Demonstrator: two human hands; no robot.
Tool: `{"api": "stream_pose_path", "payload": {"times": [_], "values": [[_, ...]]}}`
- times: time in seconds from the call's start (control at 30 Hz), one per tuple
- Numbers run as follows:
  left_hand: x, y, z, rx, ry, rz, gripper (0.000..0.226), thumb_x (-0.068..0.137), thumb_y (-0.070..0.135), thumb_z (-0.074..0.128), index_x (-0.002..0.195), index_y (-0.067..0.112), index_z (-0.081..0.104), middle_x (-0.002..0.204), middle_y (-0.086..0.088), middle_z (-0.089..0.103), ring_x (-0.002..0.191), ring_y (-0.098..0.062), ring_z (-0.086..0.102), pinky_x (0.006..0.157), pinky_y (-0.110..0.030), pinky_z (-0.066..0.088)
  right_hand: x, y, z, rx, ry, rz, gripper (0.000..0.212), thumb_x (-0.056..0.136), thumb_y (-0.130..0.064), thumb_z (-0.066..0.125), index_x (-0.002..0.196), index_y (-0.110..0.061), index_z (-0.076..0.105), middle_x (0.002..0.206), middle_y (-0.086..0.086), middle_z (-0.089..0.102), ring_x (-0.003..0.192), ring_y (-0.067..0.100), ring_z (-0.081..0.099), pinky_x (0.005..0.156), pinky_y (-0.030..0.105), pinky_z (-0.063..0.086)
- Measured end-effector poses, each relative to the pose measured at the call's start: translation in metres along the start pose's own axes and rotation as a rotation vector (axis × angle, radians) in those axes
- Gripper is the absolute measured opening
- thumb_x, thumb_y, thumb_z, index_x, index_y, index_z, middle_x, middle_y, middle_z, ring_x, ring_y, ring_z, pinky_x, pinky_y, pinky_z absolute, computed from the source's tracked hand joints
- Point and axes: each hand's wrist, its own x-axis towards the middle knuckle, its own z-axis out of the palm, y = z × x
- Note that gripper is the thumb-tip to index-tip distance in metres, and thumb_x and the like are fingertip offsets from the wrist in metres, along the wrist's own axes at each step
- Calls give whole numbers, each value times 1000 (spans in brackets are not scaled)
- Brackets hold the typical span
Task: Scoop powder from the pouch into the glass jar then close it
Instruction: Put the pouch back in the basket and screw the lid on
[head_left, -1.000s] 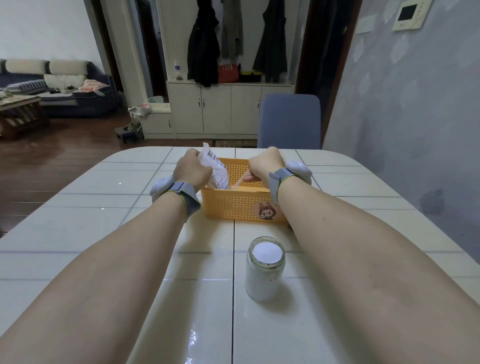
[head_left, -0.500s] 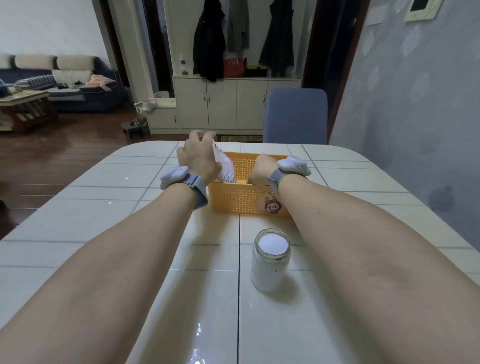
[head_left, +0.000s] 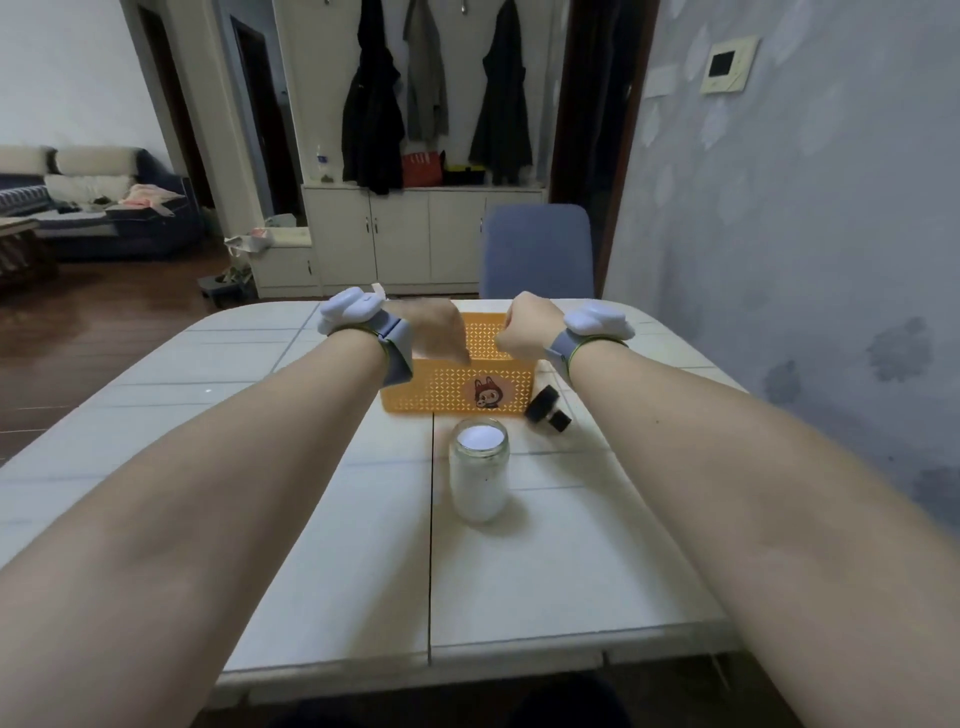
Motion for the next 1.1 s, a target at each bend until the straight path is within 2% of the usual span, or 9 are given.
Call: {"api": "stream_pose_path", "payload": {"times": [0.1, 0.17, 0.27, 0.5, 0.6, 0.8, 0.87, 0.97, 1.1], "values": [[-4, 22, -4, 21, -90, 41, 41, 93, 46, 69, 122, 17, 69, 114, 0, 72, 101, -19, 72, 87, -31, 58, -20, 29, -5, -48, -7, 62, 15, 92, -14, 56, 78, -10, 59, 74, 6, 57, 70, 23, 54, 52, 26, 35], [-8, 33, -6, 35, -170, 63, 38, 97, 39, 65, 124, 12, 68, 115, -2, 72, 100, -19, 74, 63, -18, 56, -26, 42, 0, -67, -25, 85, 23, 92, -15, 56, 70, -11, 51, 71, 5, 56, 71, 23, 54, 51, 26, 36], [-4, 44, -1, 25, -275, 61, 39, 101, 35, 61, 129, 8, 64, 123, -3, 70, 106, -22, 73, 45, -10, 48, -29, 55, 12, -45, -46, 149, 20, 80, -32, 62, 73, -14, 55, 81, 5, 67, 71, 25, 61, 64, 27, 47], [4, 33, 23, -62, -350, -12, 39, 95, 40, 69, 120, 11, 69, 105, 2, 73, 91, -18, 76, 84, -43, 63, -32, 69, 42, 88, -228, 178, 41, 78, -35, 82, 69, -24, 43, 66, -1, 56, 65, 19, 58, 59, 25, 46], [-2, 28, 24, -60, -351, -7, 35, 95, 39, 68, 120, 14, 71, 106, 4, 74, 90, -16, 76, 85, -42, 63, -22, 66, 60, 66, -176, 227, 54, 51, -59, 85, 77, -27, 51, 79, -1, 65, 81, 23, 66, 80, 35, 57], [-29, 17, 20, -19, -310, 65, 30, 95, 21, 69, 125, 24, 70, 98, 10, 72, 95, -10, 74, 56, -12, 49, -42, 48, 39, 107, -206, 123, 57, 54, -41, 91, 101, -16, 71, 86, 2, 75, 81, 24, 73, 74, 34, 61], [-42, 12, 21, -17, -304, 92, 39, 88, 15, 75, 126, 25, 70, 105, 4, 75, 88, -10, 73, 62, -18, 55, -58, 40, 24, 98, -208, 96, 51, 62, -35, 91, 103, -12, 72, 92, 6, 76, 84, 25, 72, 67, 30, 57], [-58, 10, 26, -70, -390, 120, 61, 81, 5, 82, 137, 15, 60, 123, -5, 70, 104, -23, 70, 88, -36, 61, -75, 31, 5, 63, -227, 37, 49, 68, -33, 91, 106, -9, 72, 99, 7, 75, 88, 24, 71, 60, 28, 53], [-85, 11, 36, -254, -453, 152, 75, 75, 9, 88, 140, 15, 51, 132, -7, 61, 115, -25, 63, 97, -42, 57, -99, 25, -18, -30, -265, -7, 45, 65, -34, 92, 100, -8, 78, 80, 0, 71, 67, 17, 61, 50, 20, 46]]}}
